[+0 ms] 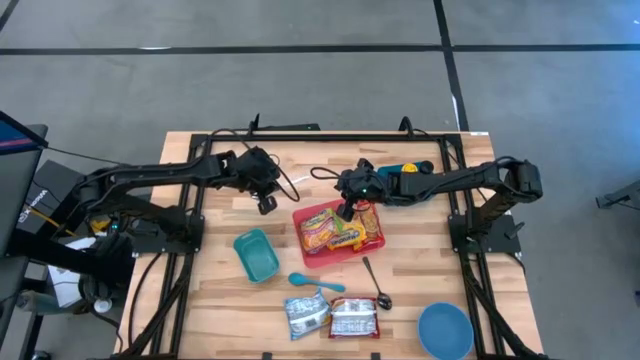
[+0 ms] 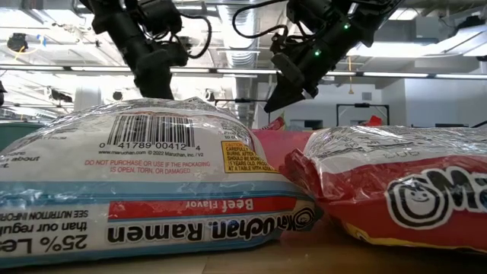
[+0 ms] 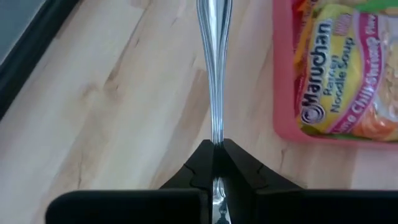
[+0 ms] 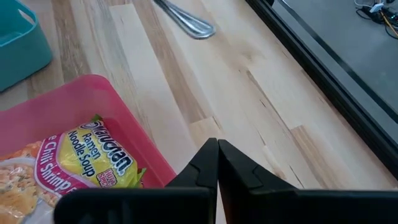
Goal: Pick & Place Food Item
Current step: Put the silver spoon into the green bin
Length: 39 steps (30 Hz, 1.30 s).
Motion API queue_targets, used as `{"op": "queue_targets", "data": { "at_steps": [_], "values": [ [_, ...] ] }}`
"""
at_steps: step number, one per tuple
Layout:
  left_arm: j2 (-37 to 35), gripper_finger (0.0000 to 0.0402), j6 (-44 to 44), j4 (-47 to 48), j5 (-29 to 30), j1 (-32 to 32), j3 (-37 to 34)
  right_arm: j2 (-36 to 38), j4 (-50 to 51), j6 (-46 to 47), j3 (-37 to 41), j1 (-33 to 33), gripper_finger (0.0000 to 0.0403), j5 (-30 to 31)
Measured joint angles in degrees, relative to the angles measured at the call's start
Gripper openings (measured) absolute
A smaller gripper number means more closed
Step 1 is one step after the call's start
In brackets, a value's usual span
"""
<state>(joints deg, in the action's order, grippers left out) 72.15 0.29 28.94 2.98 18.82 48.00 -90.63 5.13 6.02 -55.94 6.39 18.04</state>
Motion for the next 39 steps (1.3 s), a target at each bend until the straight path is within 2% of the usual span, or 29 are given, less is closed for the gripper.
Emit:
{"op": "queue_targets", "data": {
  "at_steps": [16, 21, 28, 39],
  "values": [
    [-6.0, 0.0008, -0.5, 3.7, -6.1, -7.8, 0.0, 0.0, 0.1, 0.0, 0.0, 0.0, 0.0001, 0.0],
    [-7.2, 0.0008, -3.8, 5.6, -6.5, -11.4, 0.0, 0.0, 0.1, 0.0, 0.0, 0.0, 0.0001, 0.0],
    [-8.5, 0.0008, -10.0, 8.0, -13.9, -15.9, 0.0, 0.0, 0.1, 0.0, 0.0, 0.0, 0.0001, -0.1],
    [-10.0, 0.0009, -10.4, 18.9, -14.7, -21.6, 0.0, 0.0, -0.5, 0.0, 0.0, 0.0, 0.0001, -0.2]
  ]
}}
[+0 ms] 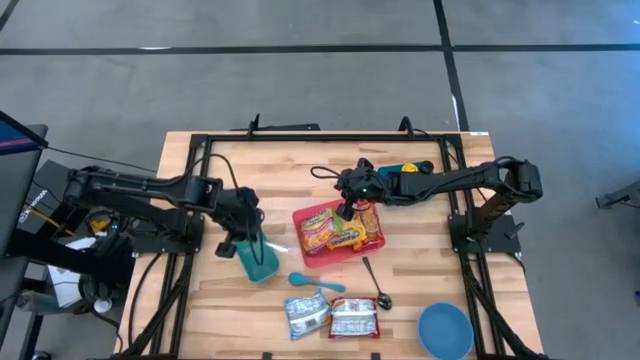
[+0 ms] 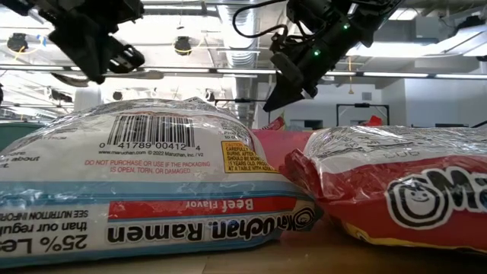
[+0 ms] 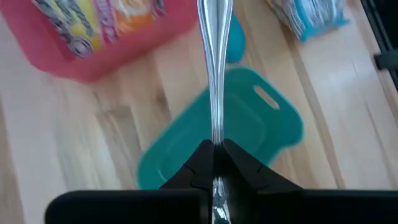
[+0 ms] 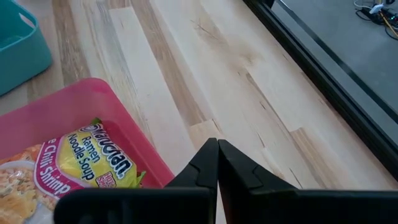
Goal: Pick & Place Food Item
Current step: Put the silver spoon into the green bin
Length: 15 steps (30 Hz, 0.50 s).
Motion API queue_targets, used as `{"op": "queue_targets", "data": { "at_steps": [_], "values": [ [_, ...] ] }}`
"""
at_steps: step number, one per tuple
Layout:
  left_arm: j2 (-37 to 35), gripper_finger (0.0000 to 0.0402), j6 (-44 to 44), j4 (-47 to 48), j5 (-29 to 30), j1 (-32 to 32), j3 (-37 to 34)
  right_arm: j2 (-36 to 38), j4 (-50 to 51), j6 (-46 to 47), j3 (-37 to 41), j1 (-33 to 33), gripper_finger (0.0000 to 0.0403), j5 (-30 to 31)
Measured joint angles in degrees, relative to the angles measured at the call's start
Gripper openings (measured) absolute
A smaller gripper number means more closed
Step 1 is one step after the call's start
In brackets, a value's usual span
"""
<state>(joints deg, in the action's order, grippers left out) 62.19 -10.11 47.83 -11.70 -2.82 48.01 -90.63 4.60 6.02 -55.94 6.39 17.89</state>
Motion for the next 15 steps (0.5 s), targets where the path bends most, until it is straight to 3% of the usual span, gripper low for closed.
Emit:
{"op": "queue_targets", "data": {
  "at_steps": [15],
  "values": [
    [0.0, 0.0009, -0.1, -6.5, -0.2, -4.2, 0.0, 0.0, -0.3, 0.0, 0.0, 0.0, 0.0001, 0.0]
  ]
}}
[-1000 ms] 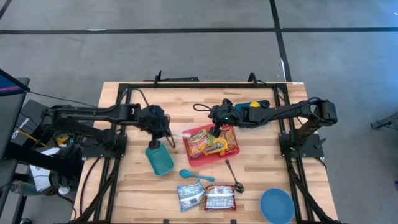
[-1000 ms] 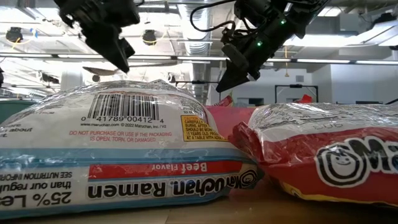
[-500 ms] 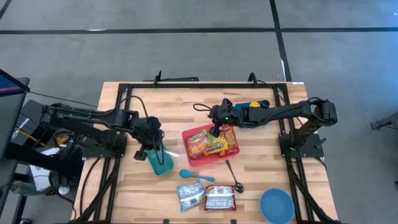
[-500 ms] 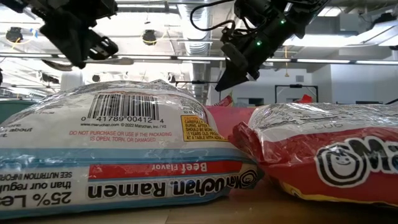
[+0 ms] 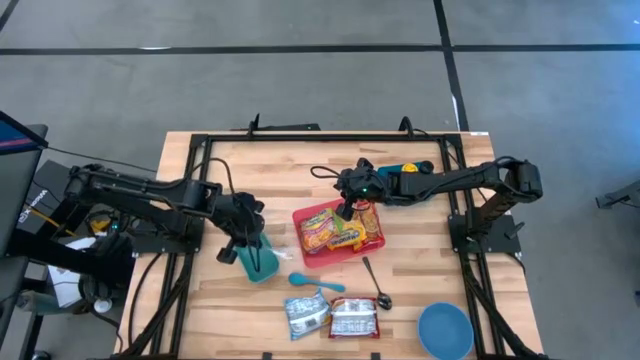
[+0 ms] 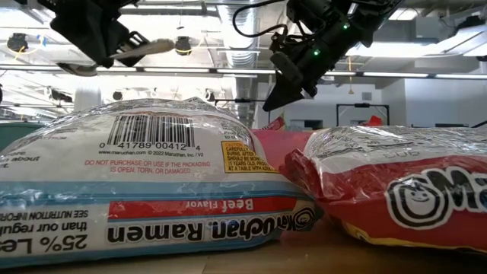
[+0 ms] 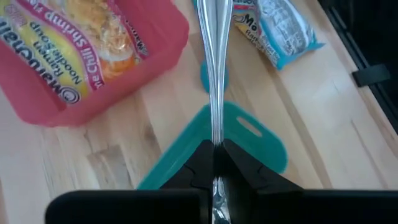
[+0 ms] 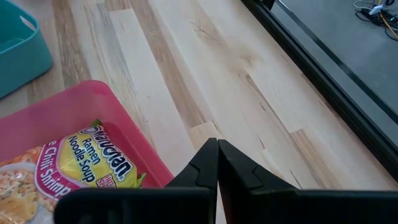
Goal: Pick & Place Food Item
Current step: Put the silver spoon into the green bin
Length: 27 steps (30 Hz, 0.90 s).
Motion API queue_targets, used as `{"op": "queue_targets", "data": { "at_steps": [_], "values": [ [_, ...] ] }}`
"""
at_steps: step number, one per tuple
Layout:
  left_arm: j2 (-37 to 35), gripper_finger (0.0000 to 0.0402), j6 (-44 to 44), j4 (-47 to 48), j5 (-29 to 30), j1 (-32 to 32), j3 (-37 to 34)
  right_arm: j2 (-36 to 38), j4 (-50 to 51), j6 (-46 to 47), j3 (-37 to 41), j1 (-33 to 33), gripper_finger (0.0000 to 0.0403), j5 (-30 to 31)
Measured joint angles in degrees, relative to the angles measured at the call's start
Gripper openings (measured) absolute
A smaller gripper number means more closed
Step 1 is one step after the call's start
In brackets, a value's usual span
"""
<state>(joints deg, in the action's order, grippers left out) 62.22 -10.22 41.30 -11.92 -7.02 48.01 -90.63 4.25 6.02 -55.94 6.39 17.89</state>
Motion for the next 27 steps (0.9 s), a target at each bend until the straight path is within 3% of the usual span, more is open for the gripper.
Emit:
{"op": "queue_targets", "data": {
  "at_steps": [6, 14, 27],
  "values": [
    [0.0, 0.0009, 0.0, -8.5, 0.0, -2.0, -5.4, 0.0, 0.0, 0.0, 0.0, 0.0, 0.0001, 0.0],
    [-1.2, 0.0008, 0.1, -12.1, 0.1, -2.4, -13.0, 0.0, 0.0, 0.0, 0.0, 0.0, 0.0001, 0.0],
    [-11.9, 0.0013, 0.0, -22.0, 0.0, -2.3, -23.1, 0.0, -0.2, 0.0, 0.0, 0.0, 0.0001, 0.0]
  ]
}}
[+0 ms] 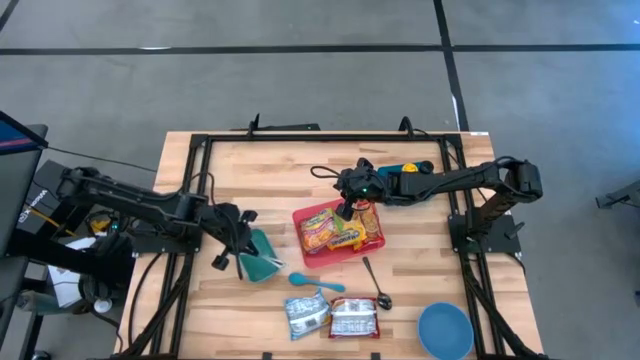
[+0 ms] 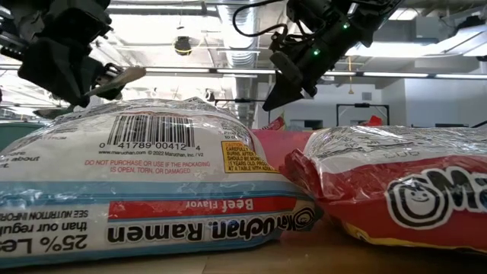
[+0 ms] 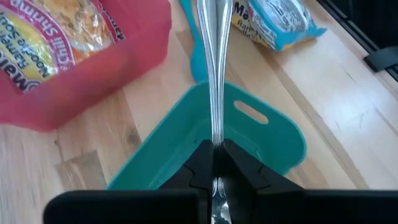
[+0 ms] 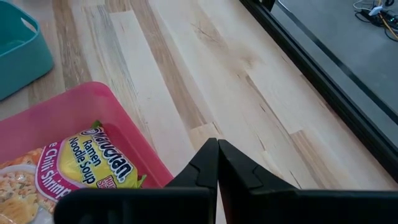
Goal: Pick & Place Food Item
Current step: Put the silver spoon into the green bin
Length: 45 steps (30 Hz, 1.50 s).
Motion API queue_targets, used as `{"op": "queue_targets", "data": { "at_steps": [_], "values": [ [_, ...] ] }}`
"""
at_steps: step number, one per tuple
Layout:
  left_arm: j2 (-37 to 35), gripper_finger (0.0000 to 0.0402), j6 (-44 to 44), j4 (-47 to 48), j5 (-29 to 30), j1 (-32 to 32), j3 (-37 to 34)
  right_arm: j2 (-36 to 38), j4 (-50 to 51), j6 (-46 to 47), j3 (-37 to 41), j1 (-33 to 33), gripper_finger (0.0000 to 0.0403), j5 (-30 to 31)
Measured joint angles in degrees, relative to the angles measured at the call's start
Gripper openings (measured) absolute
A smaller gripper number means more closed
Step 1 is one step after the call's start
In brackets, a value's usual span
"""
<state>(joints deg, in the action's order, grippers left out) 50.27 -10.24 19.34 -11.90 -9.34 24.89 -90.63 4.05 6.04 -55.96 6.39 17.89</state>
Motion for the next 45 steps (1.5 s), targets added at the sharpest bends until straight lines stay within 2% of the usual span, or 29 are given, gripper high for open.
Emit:
{"op": "queue_targets", "data": {
  "at_steps": [7, 14, 30, 45],
  "values": [
    [-1.9, 0.0012, -0.4, -1.5, 0.3, 0.0, -2.8, 0.0, -0.4, 0.0, 0.0, 0.0, 0.0001, 0.0],
    [-1.0, 0.001, -7.2, -7.6, 0.3, 0.0, -6.2, 0.0, -0.5, 0.0, 0.0, 0.0, 0.0001, 0.0],
    [-0.3, 0.001, -7.5, -9.0, -0.1, 0.0, -8.1, 0.0, -0.7, 0.0, 0.0, 0.0, 0.0001, 0.0],
    [7.2, 0.0013, -7.5, -12.5, 0.0, 0.0, -8.1, 0.0, -0.7, 0.6, 0.0, 0.0, 0.0001, 0.0]
  ]
}}
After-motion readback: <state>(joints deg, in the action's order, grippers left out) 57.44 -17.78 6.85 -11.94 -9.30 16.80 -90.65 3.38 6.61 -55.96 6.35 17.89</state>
